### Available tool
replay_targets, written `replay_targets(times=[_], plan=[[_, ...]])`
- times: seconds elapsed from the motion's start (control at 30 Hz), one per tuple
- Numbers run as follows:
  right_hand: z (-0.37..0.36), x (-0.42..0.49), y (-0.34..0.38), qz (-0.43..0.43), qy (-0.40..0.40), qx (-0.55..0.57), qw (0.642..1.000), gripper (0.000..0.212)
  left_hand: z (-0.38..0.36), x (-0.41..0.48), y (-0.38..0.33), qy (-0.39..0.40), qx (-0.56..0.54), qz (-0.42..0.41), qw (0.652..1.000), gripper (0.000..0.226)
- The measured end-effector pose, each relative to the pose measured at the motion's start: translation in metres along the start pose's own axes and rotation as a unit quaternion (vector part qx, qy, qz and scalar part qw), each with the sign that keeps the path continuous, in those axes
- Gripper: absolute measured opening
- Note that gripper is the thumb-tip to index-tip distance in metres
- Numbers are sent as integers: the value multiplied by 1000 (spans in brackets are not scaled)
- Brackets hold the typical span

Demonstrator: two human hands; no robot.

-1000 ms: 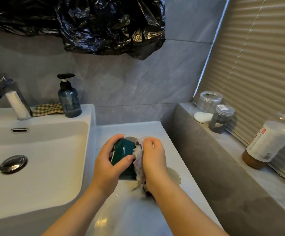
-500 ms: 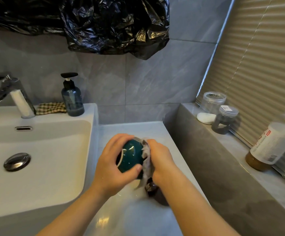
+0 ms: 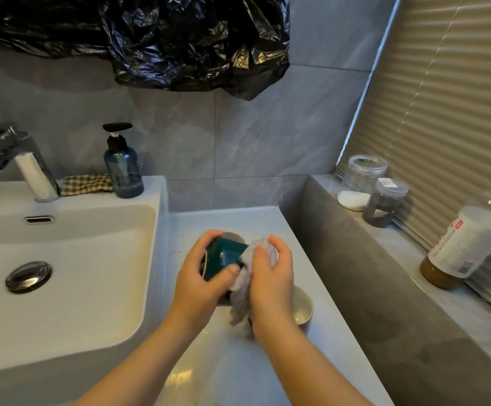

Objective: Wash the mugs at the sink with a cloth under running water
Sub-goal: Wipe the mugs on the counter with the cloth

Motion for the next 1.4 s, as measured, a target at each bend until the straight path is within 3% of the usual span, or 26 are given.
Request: replay_targets(times=[0.07,0.13,0.2,0.27,0.33,0.4,0.5,0.6,0.67,0.73,0.8,0.87,0.97,1.07,1.17,1.23,1.3,1.4], plan=[[-6,10,-9,-154,47,46,986,13,-3,-5,-13,61,205,-198,957,61],[-4,15,0,-141,57,36,988,12,-5,-10,-8,112,255,-244,929,75],[6,16,17,-29,6,11,1000,13,-6,-6,-5,115,192,-147,964,87],[11,3,38,85,-17,3,996,17,-6,-1,8,47,5,67,997,92],[12,-8,40,137,-27,-12,990,19,-10,-3,25,-9,-179,234,955,81],[12,-10,35,120,-35,-2,992,15,-13,-1,29,10,-178,271,946,66],[7,4,16,-7,-1,31,1000,18,-2,8,3,28,-4,97,995,52],[-3,12,-7,-201,89,95,971,32,-1,11,-18,120,185,-94,971,60],[-7,9,-10,-249,139,116,951,36,1,10,-17,168,207,-139,954,66],[-7,12,-7,-240,156,97,953,36,-1,13,-5,189,138,-54,971,68],[-5,16,4,-180,144,85,969,22,-5,11,12,159,-11,105,982,71],[0,19,17,-97,111,53,988,15,-9,3,28,120,-127,243,954,72],[-6,14,36,-21,148,-20,989,21,-17,-7,30,128,-207,285,927,78],[-12,16,43,-40,188,-61,979,20,-9,4,21,82,-193,212,954,64],[-16,20,31,-139,213,2,967,26,1,16,7,94,-25,70,993,66],[-18,19,21,-193,206,45,958,27,1,16,2,136,88,-26,987,71],[-19,21,12,-214,177,61,959,34,0,14,0,154,154,-72,973,75],[-12,25,2,-216,107,74,968,40,-4,15,-10,148,249,-139,947,61]])
Point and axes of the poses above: each hand's wrist, its own x-axis towards the middle knuckle, its own z-axis out of the back of the hand, y = z × x, the point moved 7 cm from there along x, towards the middle knuckle, and after that the axes turned 1 degree about -y, right-handed, at the moved point
